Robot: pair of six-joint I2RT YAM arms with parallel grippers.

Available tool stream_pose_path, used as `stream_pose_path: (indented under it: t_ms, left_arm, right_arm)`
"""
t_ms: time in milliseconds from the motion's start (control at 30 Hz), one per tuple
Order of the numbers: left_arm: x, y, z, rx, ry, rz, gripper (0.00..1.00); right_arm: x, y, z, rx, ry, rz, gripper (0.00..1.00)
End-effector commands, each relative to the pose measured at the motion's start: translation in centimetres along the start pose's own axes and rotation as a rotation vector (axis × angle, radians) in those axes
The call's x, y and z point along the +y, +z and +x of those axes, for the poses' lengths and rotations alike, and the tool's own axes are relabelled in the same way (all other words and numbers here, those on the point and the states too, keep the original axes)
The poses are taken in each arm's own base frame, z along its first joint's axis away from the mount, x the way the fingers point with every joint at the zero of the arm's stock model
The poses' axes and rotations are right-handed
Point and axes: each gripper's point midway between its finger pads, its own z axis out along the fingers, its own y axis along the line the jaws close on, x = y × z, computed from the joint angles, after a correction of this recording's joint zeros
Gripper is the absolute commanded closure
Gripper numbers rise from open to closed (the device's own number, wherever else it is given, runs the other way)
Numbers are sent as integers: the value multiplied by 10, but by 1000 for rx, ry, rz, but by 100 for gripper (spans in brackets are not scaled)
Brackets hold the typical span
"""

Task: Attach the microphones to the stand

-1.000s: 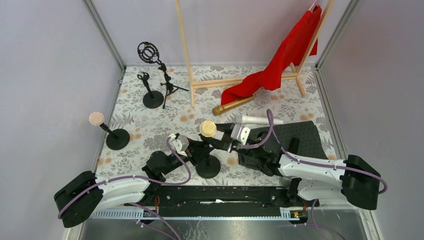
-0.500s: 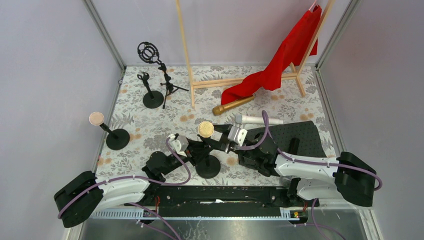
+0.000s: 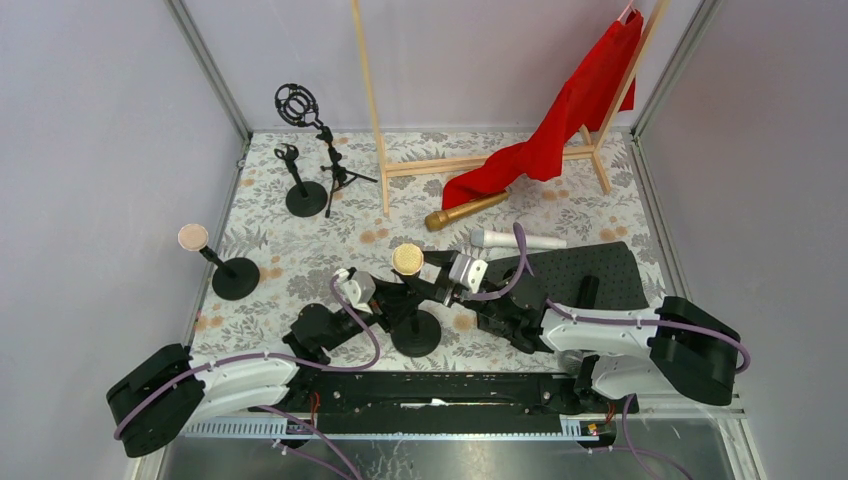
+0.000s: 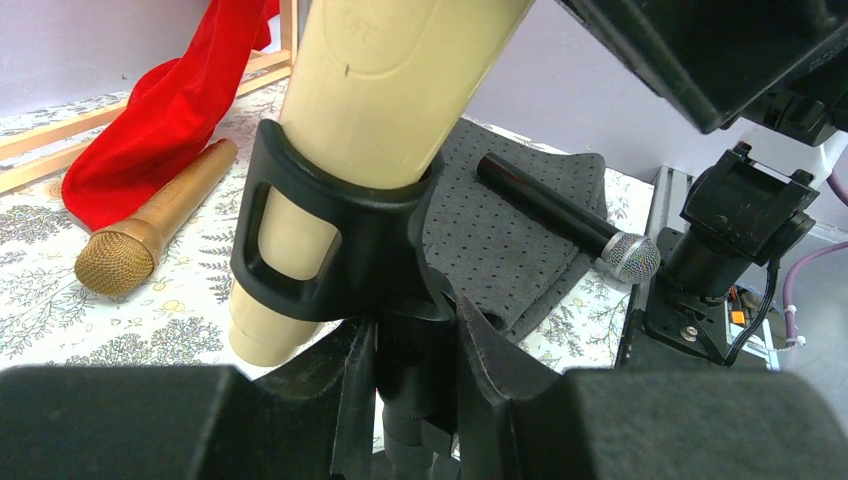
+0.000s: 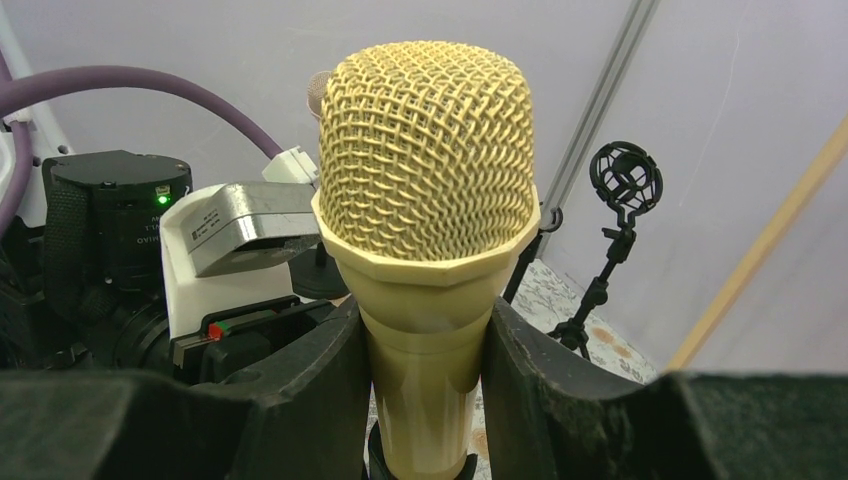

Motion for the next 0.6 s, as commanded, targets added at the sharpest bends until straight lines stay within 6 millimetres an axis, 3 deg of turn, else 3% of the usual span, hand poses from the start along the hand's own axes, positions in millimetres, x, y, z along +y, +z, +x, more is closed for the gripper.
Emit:
stream_pose_path:
  t_ms: [0,567]
  left_arm:
    - [10,-9,20,61,20,-45,100]
    - [12,-10,20,62,18,-56,100]
  right_arm:
    - [49,-132,208,812,22,-139,100]
    - [55,-141,223,848,50,-132,100]
